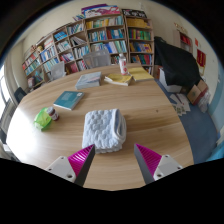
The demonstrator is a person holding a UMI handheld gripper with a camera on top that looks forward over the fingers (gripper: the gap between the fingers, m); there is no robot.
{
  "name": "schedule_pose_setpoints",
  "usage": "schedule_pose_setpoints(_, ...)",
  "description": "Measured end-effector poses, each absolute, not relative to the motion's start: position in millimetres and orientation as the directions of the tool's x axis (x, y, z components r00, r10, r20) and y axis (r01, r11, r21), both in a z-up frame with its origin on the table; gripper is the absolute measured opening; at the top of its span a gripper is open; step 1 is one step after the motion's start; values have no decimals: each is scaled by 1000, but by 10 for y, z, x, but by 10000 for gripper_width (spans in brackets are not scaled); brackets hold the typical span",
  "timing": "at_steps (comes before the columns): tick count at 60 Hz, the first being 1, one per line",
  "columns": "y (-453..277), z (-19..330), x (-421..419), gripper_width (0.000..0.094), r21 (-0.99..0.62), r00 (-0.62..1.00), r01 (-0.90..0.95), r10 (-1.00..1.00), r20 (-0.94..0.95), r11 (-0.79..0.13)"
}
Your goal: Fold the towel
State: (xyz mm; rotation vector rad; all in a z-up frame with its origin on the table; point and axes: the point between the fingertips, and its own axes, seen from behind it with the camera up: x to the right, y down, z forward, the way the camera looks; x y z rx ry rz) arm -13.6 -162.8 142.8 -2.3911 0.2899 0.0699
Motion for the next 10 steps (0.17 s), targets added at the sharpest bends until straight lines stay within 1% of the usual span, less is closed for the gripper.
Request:
schedule_pose_setpoints(5, -1924, 1556, -272, 825, -654, 954, -296, -247, -169, -696)
schedule_pose_setpoints(10, -2241, 1580, -467, 823, -615, 918, -396, -318, -238, -682)
